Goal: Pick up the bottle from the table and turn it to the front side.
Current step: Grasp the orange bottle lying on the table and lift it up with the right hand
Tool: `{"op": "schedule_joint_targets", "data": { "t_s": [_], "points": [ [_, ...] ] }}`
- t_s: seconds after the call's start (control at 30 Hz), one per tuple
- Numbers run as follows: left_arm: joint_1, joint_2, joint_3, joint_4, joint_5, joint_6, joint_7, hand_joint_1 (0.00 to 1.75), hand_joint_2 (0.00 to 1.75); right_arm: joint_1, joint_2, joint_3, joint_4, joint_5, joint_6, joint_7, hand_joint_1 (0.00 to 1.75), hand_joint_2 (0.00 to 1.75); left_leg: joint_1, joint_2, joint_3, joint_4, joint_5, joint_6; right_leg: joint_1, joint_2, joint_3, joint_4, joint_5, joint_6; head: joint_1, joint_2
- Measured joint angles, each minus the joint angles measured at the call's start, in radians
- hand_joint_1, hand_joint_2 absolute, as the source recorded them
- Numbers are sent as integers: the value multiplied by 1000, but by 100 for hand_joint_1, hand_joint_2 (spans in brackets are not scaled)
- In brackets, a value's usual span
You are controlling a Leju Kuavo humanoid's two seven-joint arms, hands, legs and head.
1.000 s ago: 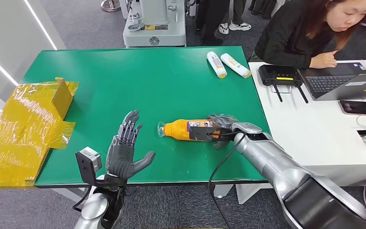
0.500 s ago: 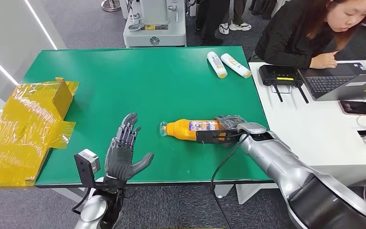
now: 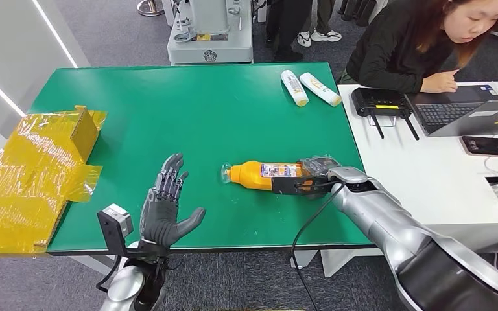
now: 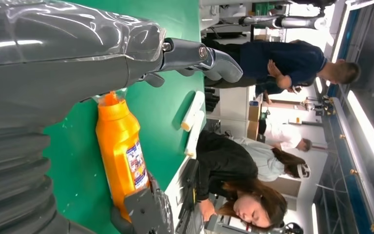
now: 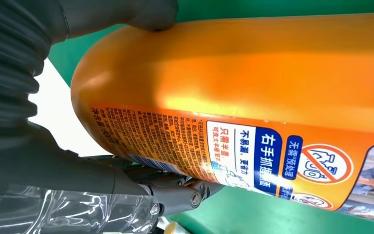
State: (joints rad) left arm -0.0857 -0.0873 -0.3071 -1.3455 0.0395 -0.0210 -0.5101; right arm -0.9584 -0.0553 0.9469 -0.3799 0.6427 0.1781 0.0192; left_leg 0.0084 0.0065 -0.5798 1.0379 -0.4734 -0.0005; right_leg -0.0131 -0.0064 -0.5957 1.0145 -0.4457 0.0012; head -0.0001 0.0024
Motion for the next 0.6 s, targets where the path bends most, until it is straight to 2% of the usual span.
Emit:
{"op": "schedule_joint_targets", "data": {
  "t_s": [0.37,0.43,0.53,0.6],
  "points": [
    [11,8,0,0,1,7,-8,0,175,8,0,3,0,-18,-26,-19,175,175,0,0,0,0,0,0,0,0,0,0,0,0,0,0],
    [13,9,0,0,1,11,-10,0,175,21,-1,-7,-8,-69,-49,-69,175,175,0,0,0,0,0,0,0,0,0,0,0,0,0,0],
    [26,9,1,0,-3,19,-14,0,175,86,-4,-65,-57,-236,-120,-219,175,175,1,0,0,0,0,0,0,0,0,0,0,0,0,0],
    [33,9,1,0,-4,21,-14,0,175,126,-4,-99,-93,-282,-140,-251,175,175,0,0,-1,0,0,0,0,0,-1,0,0,0,0,0]
  ]
}}
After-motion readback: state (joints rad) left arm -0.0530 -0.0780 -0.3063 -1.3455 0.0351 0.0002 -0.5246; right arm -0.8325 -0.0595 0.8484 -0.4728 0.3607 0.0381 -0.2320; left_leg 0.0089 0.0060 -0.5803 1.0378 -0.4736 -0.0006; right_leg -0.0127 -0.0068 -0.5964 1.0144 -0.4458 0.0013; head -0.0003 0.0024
